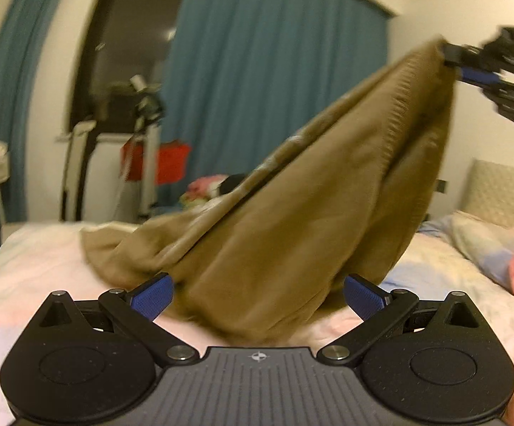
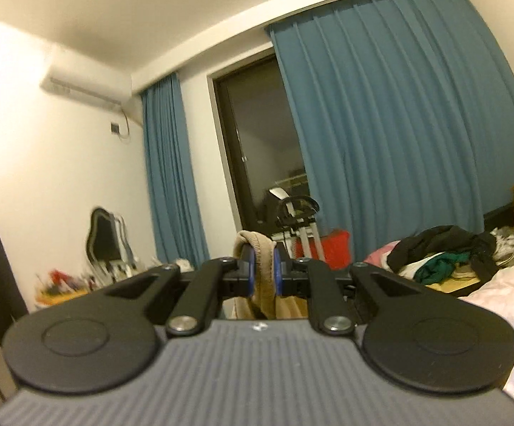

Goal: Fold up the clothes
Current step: 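Grasp the beige T-shirt with the right gripper and lift it up, then grasp the hanging shirt edge with the left gripper while the right gripper holds the shirt up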

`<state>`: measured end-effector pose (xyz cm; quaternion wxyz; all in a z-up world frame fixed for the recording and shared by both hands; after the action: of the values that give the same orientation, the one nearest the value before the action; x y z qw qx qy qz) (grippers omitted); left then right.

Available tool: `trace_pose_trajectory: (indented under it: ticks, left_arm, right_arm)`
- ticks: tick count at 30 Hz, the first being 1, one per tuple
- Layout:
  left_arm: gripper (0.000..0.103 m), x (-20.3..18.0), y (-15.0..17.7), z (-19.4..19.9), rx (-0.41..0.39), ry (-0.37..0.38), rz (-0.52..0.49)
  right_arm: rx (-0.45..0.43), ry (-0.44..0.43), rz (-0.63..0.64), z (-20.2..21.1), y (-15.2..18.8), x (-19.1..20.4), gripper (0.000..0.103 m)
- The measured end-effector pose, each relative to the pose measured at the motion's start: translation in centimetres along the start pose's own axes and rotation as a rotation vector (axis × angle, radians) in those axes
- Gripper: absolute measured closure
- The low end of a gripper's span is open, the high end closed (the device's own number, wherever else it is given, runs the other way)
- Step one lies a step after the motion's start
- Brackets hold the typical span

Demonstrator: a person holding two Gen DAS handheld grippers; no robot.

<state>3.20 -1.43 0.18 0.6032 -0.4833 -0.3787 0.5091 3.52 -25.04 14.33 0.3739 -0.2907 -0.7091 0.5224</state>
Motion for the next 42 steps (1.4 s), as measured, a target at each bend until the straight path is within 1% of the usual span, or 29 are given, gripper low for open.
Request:
trace_pose_trajectory:
  ticks: [2,3,7,9,11,13,14,16,18,20,21,24,26,27,28,29,30,31,34,37,40,42]
  left_arm:
    - [0.0,-1.5,0.4,-0.5,0.0,0.012,-0.052]
    - [0.0,-2.1,0.8,-0.9,0.008,0.011,-0.075]
    - [0.003,-4.4,2.9,-3.4,0.056,-0.027,-0.161]
    - [0.007,-5.5,3.9,-5.0,0.085,-0.039,-0.196]
    - [0.016,-6.5,4.8,-6.8,0.121,-0.026,-0.22]
    - [0.019,-7.4,5.6,-8.2,0.136,-0.01,-0.242]
    - [0.021,-7.9,6.0,-8.8,0.141,-0.002,-0.253]
    - [0.022,-8.6,6.7,-10.0,0.148,0.002,-0.28]
    - [0.025,-9.0,7.5,-10.8,0.163,-0.014,-0.311]
    - [0.033,-9.0,8.3,-11.5,0.197,-0.024,-0.335]
    - [0.034,-8.8,8.6,-11.6,0.217,-0.024,-0.336]
    - [0.042,-8.2,9.1,-11.3,0.241,-0.042,-0.333]
    - [0.06,-7.7,9.2,-11.5,0.254,-0.078,-0.322]
    - [0.064,-7.4,9.2,-11.6,0.261,-0.098,-0.316]
    - [0.076,-7.0,9.0,-11.5,0.264,-0.113,-0.294]
    - [0.086,-6.5,8.8,-11.3,0.264,-0.124,-0.265]
    - [0.09,-5.9,8.5,-11.2,0.26,-0.135,-0.236]
    - [0.097,-5.3,8.0,-10.9,0.25,-0.148,-0.203]
    - [0.1,-3.2,6.2,-9.4,0.196,-0.176,-0.102]
    - [0.1,-1.2,3.6,-7.1,0.107,-0.17,-0.026]
    - [0.1,0.4,1.2,-4.8,0.039,-0.136,0.009]
    - [0.1,1.3,-0.5,-4.4,0.023,-0.099,0.017]
  right_arm:
    - [-0.008,-0.005,-0.026,0.5,0.4,-1.0,0.089]
    - [-0.003,0.007,-0.041,0.5,1.1,-1.7,0.089]
    - [0.051,0.036,-0.184,0.2,4.5,-5.9,0.089]
    - [0.077,0.044,-0.235,0.1,6.0,-7.5,0.089]
    - [0.105,0.061,-0.272,0.0,7.4,-9.0,0.089]
    - [0.11,0.041,-0.344,0.1,8.6,-10.2,0.089]
    - [0.117,0.049,-0.354,0.0,9.1,-10.5,0.089]
    - [0.138,0.07,-0.356,-0.1,10.1,-11.0,0.089]
    - [0.155,0.095,-0.354,-0.4,10.7,-11.5,0.089]
    - [0.163,0.122,-0.367,-0.5,11.2,-12.1,0.089]
    - [0.166,0.136,-0.376,-0.4,11.4,-12.4,0.089]
    - [0.186,0.153,-0.38,-0.2,11.8,-12.7,0.089]
    - [0.194,0.159,-0.358,0.0,12.1,-12.3,0.089]
    - [0.199,0.162,-0.346,0.0,12.1,-12.2,0.089]
    - [0.204,0.165,-0.335,0.0,12.2,-12.0,0.089]
    - [0.211,0.169,-0.323,-0.1,12.3,-11.8,0.089]
    - [0.219,0.175,-0.311,-0.1,12.4,-11.6,0.088]
    - [0.228,0.18,-0.302,-0.3,12.4,-11.5,0.088]
    - [0.278,0.208,-0.278,-0.5,12.7,-11.2,0.088]
    - [0.348,0.234,-0.284,-0.8,13.5,-11.3,0.088]
    - [0.41,0.224,-0.338,-1.0,14.7,-11.4,0.088]
    - [0.442,0.196,-0.391,-1.1,15.5,-11.4,0.088]
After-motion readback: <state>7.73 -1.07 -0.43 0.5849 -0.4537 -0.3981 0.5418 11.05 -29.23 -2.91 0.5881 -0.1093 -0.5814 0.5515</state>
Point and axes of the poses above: each gripper's, at about its wrist camera, not at the fingertips, and z roughly against the way its jaws point, x to its left, y to its underside, the point moved 2 cm from there along -z, roughly the way its jaws point, and after that the axes turned 9 degrees about -y, right-handed, at the moved point
